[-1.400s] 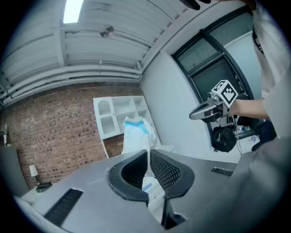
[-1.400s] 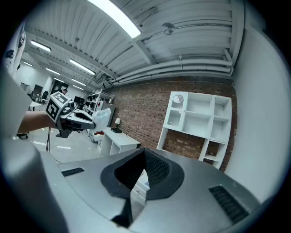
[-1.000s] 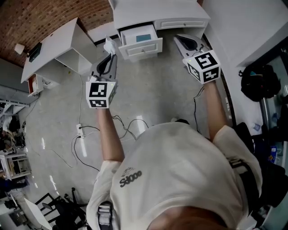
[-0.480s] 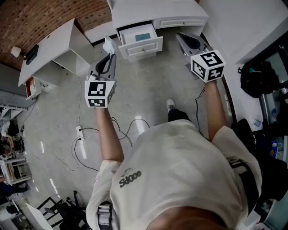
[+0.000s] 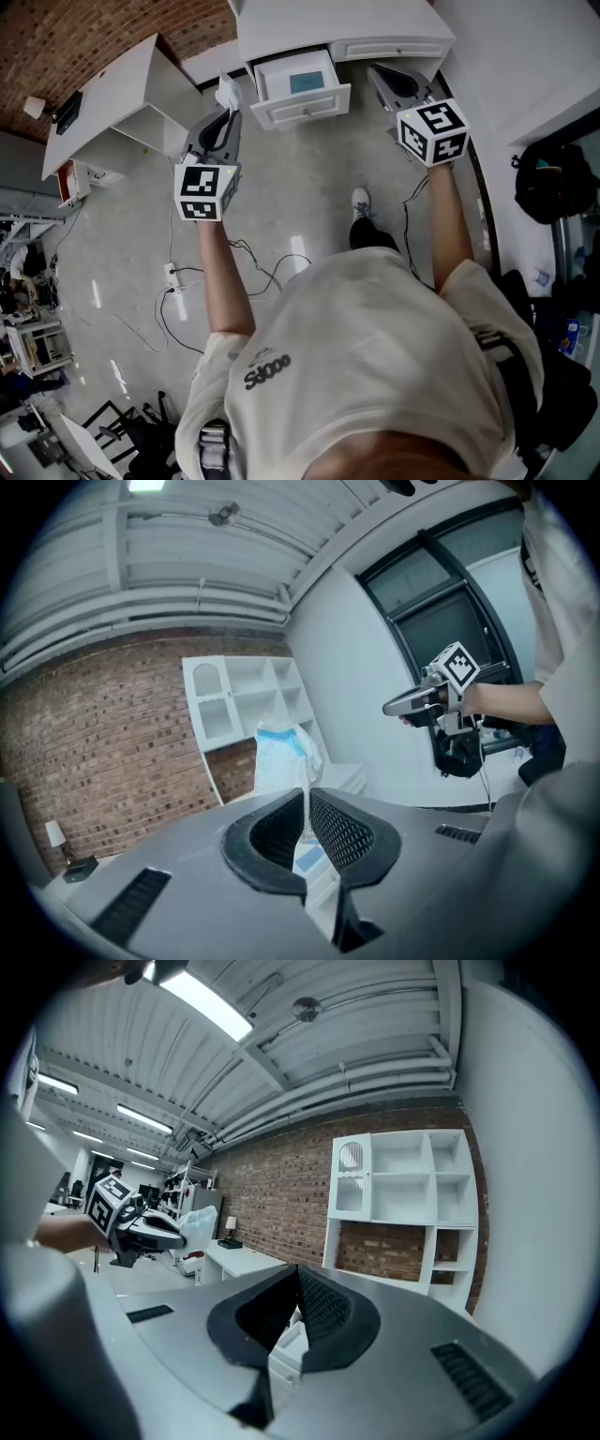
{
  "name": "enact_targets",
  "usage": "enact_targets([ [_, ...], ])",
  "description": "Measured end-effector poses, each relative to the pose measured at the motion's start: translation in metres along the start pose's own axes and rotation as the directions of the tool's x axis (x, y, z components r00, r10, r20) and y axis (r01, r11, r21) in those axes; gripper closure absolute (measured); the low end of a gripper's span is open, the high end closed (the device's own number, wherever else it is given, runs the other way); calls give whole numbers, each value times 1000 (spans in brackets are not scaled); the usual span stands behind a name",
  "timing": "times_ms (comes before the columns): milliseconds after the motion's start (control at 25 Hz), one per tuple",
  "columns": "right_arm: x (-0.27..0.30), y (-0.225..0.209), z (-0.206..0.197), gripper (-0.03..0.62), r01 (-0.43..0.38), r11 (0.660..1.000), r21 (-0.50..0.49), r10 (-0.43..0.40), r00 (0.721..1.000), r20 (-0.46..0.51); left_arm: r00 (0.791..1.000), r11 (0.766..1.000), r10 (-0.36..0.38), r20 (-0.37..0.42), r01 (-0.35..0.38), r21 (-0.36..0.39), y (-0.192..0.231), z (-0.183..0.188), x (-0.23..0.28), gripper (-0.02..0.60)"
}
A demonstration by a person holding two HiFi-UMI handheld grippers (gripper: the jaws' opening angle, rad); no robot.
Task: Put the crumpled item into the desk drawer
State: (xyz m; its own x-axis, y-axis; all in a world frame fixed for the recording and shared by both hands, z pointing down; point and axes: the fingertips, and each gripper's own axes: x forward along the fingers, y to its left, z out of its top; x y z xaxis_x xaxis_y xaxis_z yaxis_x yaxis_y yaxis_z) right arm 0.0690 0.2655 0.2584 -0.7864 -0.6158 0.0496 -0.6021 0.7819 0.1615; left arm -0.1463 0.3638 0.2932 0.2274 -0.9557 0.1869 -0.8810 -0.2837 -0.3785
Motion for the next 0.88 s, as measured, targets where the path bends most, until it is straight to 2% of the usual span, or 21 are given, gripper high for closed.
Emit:
enact_targets([
  [480,134,-157,-17,588,-73,997,-12,73,997,-20,998,998,53,-39,-55,-37,57,33,196,549],
  [880,210,-240,-65,588,-156,988,12,156,982,-110,990,994,85,-115,-92,-58,72,23,309,549],
])
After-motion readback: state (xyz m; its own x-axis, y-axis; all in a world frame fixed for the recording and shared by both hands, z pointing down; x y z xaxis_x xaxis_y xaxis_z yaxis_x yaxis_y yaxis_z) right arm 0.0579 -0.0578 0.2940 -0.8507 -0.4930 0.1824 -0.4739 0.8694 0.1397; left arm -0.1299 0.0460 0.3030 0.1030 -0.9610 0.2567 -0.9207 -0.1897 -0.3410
